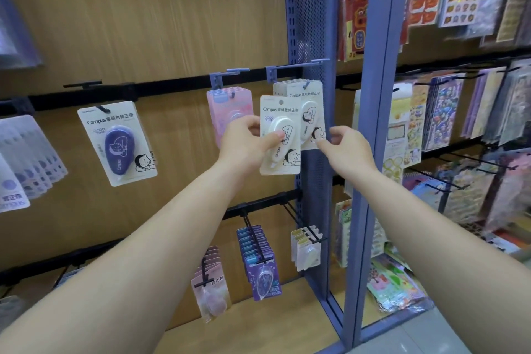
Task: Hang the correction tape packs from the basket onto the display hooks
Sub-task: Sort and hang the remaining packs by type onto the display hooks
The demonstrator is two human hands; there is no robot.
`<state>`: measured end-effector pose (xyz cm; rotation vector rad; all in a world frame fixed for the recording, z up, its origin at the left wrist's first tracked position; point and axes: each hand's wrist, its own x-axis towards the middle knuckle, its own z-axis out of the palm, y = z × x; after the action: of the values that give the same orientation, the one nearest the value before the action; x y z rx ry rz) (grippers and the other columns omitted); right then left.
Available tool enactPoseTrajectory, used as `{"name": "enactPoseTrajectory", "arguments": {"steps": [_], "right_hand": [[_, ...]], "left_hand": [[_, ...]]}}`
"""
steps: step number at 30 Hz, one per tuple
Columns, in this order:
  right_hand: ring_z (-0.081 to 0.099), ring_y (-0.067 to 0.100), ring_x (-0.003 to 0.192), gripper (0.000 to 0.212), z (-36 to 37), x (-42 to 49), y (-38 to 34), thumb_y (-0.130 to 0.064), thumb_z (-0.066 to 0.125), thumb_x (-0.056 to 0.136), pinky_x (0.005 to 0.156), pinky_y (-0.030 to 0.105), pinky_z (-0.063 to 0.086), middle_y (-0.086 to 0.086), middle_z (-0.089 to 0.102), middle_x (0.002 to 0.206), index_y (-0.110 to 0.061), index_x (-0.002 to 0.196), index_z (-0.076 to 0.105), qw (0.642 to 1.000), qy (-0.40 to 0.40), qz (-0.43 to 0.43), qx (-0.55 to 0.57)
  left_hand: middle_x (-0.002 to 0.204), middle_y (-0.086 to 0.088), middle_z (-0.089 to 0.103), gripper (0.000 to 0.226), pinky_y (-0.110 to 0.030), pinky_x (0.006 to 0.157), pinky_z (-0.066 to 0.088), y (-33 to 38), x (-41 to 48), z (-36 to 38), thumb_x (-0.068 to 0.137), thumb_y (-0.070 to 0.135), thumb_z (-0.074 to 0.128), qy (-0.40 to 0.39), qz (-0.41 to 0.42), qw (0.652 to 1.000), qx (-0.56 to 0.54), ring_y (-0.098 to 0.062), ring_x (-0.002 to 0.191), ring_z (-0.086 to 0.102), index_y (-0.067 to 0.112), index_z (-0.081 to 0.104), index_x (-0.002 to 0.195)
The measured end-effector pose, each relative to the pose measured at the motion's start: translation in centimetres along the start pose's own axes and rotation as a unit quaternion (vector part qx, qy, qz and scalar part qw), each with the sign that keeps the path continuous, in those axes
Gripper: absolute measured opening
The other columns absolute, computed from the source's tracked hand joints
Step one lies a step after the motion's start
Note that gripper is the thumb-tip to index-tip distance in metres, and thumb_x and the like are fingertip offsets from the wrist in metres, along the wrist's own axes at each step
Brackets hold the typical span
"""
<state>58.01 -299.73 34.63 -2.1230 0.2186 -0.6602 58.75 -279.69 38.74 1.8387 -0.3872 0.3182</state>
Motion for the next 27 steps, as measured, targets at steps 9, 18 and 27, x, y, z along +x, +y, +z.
{"name": "enactPoseTrajectory", "arguments": {"steps": [9, 18, 27], "right_hand": [[0.059, 0.017, 0.124, 0.046, -3.8, -2.0, 3.0, -0.038, 0.064, 0.098, 0.095, 0.026, 0.041, 0.003, 0.065, 0.135, -0.011, 0.136, 0.063, 0.996, -0.047, -0.026, -0.076], [0.059, 0.012, 0.12, 0.044, -3.7, -2.1, 2.6, -0.042, 0.065, 0.097, 0.094, 0.029, 0.043, -0.003, 0.066, 0.129, -0.018, 0.135, 0.063, 0.995, -0.051, -0.04, -0.069], [0.058, 0.01, 0.113, 0.044, -3.5, -2.3, 2.8, -0.042, 0.065, 0.097, 0.092, 0.029, 0.043, -0.005, 0.066, 0.124, -0.02, 0.135, 0.061, 0.996, -0.055, -0.033, -0.07]], "left_hand": [[0.104, 0.002, 0.075, 0.021, -0.035, 0.089, 0.059, 2.7, 4.7, 4.3, 0.086, 0.017, 0.081, -0.005, 0.044, 0.999, 0.004, -0.012, 0.097, 0.072, 0.014, 0.073, 0.106], [0.103, 0.001, 0.077, 0.013, -0.042, 0.087, 0.062, 1.8, 5.3, 4.9, 0.088, 0.021, 0.081, 0.0, 0.001, 1.0, 0.005, -0.016, 0.096, 0.074, 0.02, 0.072, 0.097], [0.09, 0.011, 0.073, 0.012, -0.02, 0.06, 0.049, 2.1, 5.0, 5.9, 0.09, 0.028, 0.079, 0.023, -0.019, 0.999, 0.029, -0.003, 0.081, 0.067, 0.018, 0.076, 0.097]]}}
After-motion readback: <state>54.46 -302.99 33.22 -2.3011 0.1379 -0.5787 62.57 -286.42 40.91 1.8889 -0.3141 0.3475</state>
